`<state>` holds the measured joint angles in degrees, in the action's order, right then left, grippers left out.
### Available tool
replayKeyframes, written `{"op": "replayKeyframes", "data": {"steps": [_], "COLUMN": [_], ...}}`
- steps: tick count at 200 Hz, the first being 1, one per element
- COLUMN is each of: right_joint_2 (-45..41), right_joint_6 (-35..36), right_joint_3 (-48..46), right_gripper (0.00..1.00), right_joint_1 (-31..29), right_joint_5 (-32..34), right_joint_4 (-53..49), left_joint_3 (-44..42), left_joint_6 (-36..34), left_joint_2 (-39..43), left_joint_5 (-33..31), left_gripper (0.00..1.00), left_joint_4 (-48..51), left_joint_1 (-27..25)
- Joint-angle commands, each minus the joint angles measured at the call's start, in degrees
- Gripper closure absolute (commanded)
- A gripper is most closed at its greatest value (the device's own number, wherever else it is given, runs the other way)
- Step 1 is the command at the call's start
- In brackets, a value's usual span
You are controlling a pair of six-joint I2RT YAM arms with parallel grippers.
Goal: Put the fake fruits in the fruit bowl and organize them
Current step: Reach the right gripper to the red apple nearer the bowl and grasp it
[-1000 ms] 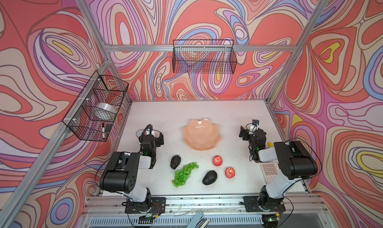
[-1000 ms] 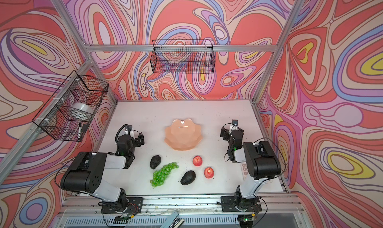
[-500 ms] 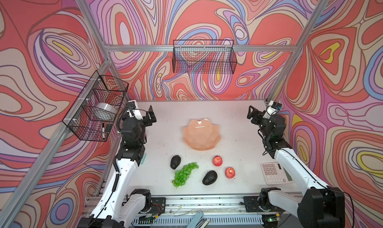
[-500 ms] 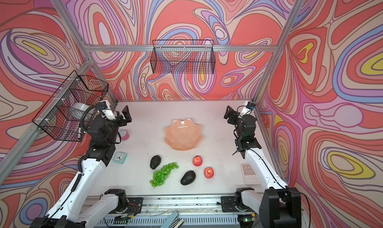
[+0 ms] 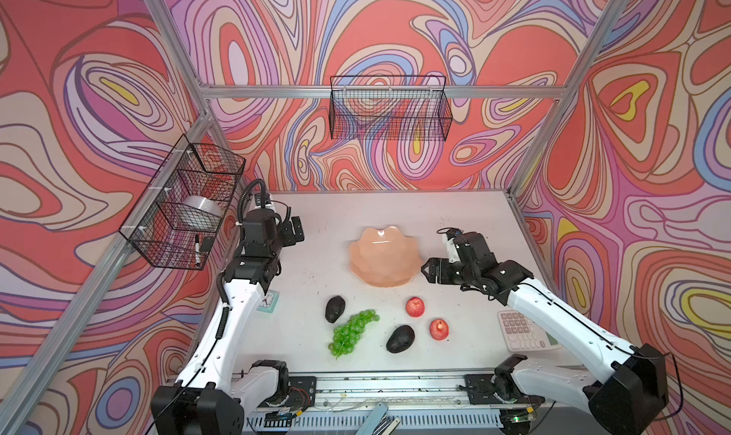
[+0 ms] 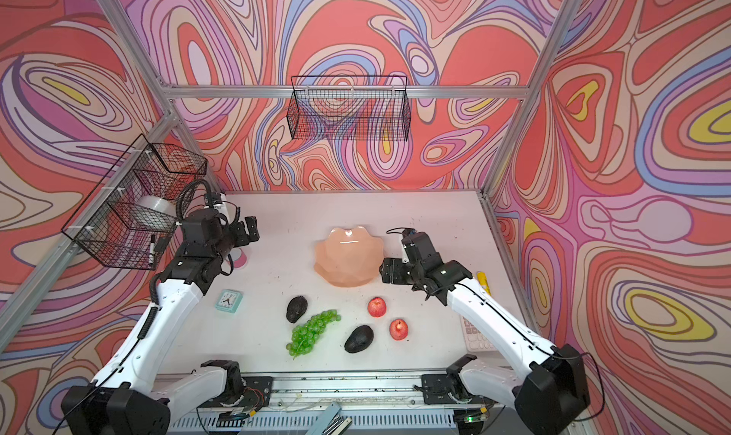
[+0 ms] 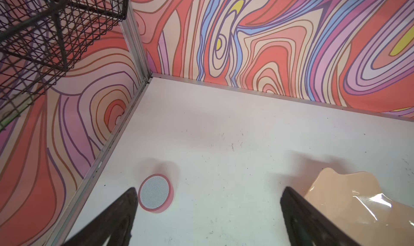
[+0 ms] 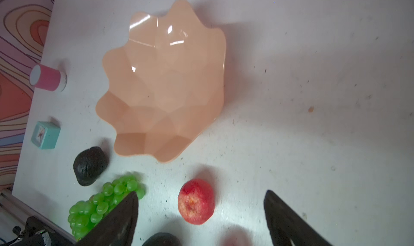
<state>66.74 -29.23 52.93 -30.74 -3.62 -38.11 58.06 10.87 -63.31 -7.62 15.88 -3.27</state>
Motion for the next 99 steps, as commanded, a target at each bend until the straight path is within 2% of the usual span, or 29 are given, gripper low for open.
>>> {"op": "replayKeyframes", "data": {"steps": [1, 15, 51, 99], "right_joint_2": [0.99, 3.55, 12.71, 19.72], "right_joint_6": [-8.76, -9.4, -8.66, -11.22], "right_joint_3": [0.15, 0.66, 2.63, 2.86], "right_gripper": [0.11, 0.11, 0.13, 0.17], "right_joint_1": [-4.72, -7.9, -12.71, -15.05], "right_joint_5": [3.63, 5.85, 5.35, 7.89], "right_joint_4": [-6.82, -7.44, -7.57, -4.54], "left_joint_3": [1.29, 1.11, 0.91, -0.71], "left_joint_6": [1.08, 1.29, 1.78, 2.24], "left_joint_2": [1.05, 1.43, 2.12, 3.67], "left_joint_5": [-0.01, 0.26, 0.16, -0.28], "left_gripper": [0.0, 0.0, 0.0, 0.0], "left_joint_4": [3.82, 3.81, 4.26, 2.5], "left_joint_1": [0.46, 0.46, 0.46, 0.54]}}
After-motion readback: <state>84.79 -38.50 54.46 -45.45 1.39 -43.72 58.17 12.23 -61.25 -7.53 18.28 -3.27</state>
